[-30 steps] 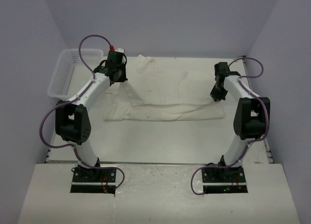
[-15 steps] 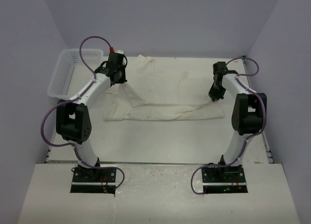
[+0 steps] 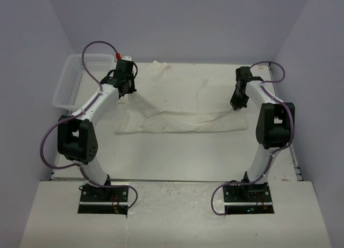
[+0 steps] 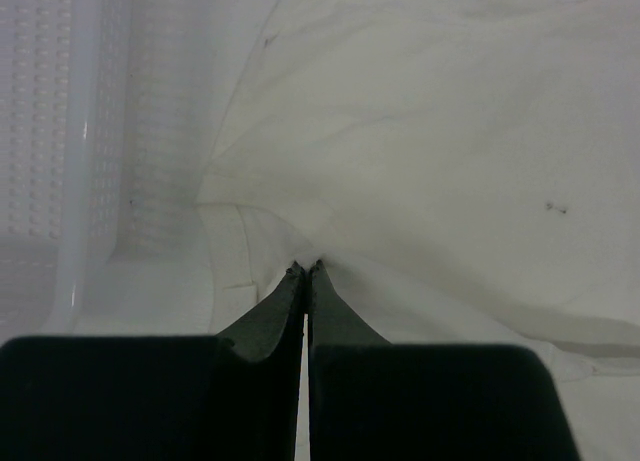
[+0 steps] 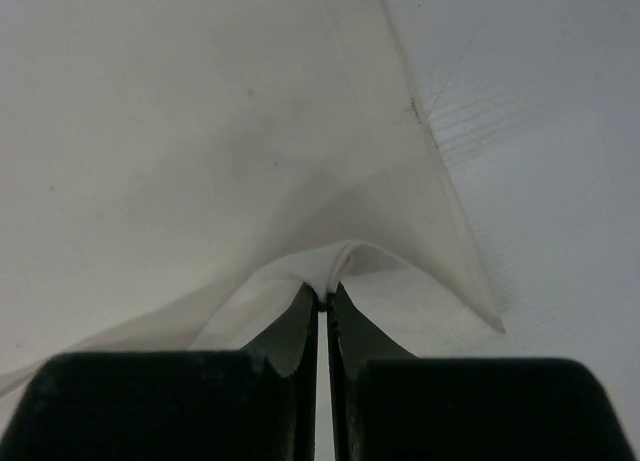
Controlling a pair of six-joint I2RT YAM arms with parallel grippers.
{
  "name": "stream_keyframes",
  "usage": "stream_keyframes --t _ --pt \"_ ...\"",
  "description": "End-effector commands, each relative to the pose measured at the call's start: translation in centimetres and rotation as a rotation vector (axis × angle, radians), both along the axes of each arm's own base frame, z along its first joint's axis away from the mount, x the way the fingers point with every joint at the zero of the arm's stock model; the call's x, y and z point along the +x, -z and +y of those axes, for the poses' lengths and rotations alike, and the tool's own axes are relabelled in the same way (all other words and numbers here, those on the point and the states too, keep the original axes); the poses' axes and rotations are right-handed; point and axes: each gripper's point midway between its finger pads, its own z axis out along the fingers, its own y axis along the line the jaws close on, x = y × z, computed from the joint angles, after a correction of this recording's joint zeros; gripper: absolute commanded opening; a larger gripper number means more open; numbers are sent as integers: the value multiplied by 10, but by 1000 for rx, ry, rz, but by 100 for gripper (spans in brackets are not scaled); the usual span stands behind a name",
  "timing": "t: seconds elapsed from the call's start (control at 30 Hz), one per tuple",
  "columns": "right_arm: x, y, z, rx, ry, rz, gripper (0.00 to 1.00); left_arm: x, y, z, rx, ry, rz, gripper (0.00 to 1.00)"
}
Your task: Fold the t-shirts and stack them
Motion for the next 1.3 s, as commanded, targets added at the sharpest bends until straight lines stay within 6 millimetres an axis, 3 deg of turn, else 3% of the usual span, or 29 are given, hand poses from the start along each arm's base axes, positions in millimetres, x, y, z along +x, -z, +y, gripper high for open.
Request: stream_keyframes --t 0.0,0.77,1.27 --pt "22 -16 1 8 -24 -70 0 7 -30 14 -5 -66 -106 0" --pt "58 -35 -4 -34 -55 -139 2 10 -21 15 -3 -62 -84 0" --pt "47 -40 -6 -36 -44 -144 1 7 -30 17 -13 -68 -103 0"
